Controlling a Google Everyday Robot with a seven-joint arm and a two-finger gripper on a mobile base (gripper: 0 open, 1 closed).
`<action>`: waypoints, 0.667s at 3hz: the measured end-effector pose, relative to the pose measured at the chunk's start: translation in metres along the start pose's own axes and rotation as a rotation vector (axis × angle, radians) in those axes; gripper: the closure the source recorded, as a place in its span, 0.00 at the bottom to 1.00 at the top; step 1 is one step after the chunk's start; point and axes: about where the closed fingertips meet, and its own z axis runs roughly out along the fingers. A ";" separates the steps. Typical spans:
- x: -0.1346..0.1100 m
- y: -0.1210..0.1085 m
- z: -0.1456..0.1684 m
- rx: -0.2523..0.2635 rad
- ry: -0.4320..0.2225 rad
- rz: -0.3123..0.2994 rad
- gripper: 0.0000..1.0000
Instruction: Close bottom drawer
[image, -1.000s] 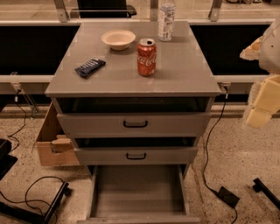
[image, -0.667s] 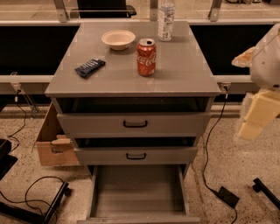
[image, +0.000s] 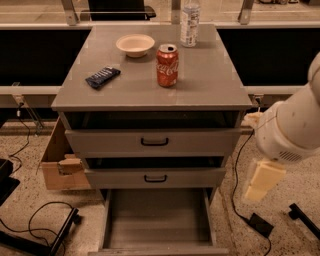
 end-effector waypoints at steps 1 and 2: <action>0.014 0.025 0.061 -0.027 0.022 0.018 0.00; 0.031 0.045 0.123 -0.044 0.060 0.034 0.00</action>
Offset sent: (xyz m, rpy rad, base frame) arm -0.0063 -0.0059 -0.2217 -0.0763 0.0947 -0.0734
